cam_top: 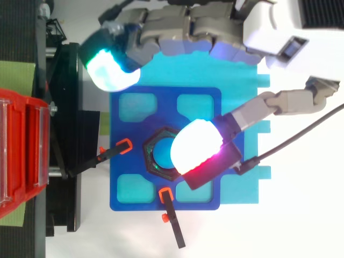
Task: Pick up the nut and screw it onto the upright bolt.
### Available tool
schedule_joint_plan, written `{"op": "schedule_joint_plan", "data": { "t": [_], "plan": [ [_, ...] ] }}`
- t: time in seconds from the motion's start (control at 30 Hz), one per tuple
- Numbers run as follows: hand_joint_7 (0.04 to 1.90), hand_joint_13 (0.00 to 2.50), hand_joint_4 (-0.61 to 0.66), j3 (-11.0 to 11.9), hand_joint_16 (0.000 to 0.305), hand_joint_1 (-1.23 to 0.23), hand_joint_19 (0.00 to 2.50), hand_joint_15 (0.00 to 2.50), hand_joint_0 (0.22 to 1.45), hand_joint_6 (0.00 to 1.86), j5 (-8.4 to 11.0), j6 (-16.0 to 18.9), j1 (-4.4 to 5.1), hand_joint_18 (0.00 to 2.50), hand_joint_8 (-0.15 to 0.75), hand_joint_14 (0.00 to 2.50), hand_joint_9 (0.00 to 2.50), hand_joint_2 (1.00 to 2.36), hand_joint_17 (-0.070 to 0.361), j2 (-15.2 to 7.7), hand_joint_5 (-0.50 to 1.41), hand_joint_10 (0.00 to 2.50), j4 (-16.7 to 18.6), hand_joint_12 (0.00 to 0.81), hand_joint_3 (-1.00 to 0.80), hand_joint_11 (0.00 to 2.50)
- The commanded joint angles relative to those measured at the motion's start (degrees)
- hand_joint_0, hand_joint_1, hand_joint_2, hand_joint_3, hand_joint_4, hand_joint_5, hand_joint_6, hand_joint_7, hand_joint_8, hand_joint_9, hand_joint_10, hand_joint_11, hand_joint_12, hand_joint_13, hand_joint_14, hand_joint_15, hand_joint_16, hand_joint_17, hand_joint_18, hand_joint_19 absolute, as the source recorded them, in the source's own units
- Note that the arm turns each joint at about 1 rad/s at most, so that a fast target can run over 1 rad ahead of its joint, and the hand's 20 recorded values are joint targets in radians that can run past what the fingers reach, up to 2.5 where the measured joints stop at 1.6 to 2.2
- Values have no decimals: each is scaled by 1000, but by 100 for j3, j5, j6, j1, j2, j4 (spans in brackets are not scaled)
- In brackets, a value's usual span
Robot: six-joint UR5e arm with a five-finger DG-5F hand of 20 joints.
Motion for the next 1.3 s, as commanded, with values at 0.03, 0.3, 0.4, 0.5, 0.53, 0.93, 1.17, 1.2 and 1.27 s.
{"op": "schedule_joint_plan", "data": {
  "t": [0.03,0.3,0.4,0.5,0.53,0.93,1.17,1.2,1.27],
  "plan": [
    [575,0,45,-2,57,-311,0,0,416,501,30,19,50,0,197,0,242,1000,128,-5,-214,0,-120,369,-500,0],
    [578,0,62,-300,64,-271,0,0,406,501,13,63,146,0,199,0,112,1000,143,-5,-215,0,-164,380,-500,0],
    [586,0,75,-529,65,-266,0,0,406,501,118,195,208,0,201,0,115,1000,145,-14,-205,0,320,383,-500,0],
    [596,0,80,-617,65,-265,0,0,406,501,180,212,243,0,204,0,124,1000,145,-14,-199,0,531,387,-500,0],
    [600,0,81,-687,65,-265,0,0,406,501,197,212,261,0,204,0,132,1000,146,-14,-196,0,610,387,-500,0],
    [635,0,91,-749,64,-267,0,0,412,501,382,221,393,0,217,0,182,1000,144,-155,-183,0,636,389,-500,0],
    [672,0,94,-749,63,-268,0,0,417,501,382,511,437,0,219,0,194,1000,142,-331,-179,0,979,386,-500,0],
    [679,0,96,-749,63,-268,0,0,417,501,382,511,437,0,220,0,196,1000,143,-322,-177,0,996,387,-500,0],
    [696,0,98,-740,63,-270,0,0,419,502,391,520,437,0,222,0,203,1000,142,-322,-173,0,996,387,-500,0]
  ]
}}
